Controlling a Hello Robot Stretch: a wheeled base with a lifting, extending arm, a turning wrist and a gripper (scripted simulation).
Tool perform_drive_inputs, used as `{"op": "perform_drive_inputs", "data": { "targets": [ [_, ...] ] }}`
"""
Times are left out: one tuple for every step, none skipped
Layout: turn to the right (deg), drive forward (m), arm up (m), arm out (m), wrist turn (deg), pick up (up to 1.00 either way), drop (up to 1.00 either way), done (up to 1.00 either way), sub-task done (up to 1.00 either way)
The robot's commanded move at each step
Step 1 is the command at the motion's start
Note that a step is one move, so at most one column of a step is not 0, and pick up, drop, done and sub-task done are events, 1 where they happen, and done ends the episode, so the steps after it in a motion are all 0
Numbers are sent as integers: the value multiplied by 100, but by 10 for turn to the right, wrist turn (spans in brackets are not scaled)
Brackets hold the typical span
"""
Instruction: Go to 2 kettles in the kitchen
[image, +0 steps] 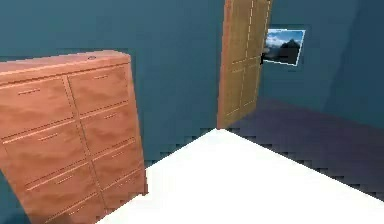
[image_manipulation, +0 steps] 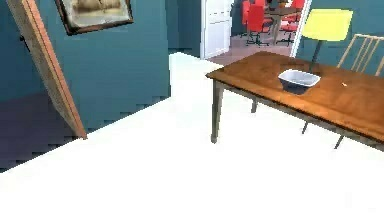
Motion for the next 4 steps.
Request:
{"op": "perform_drive_inputs", "data": {
  "targets": [
    [300,0,0,0,0,0,0,0,0],
    [0,100,0,0,0,0,0,0,0],
    [0,100,0,0,0,0,0,0,0],
    [0,100,0,0,0,0,0,0,0]
  ]
}}
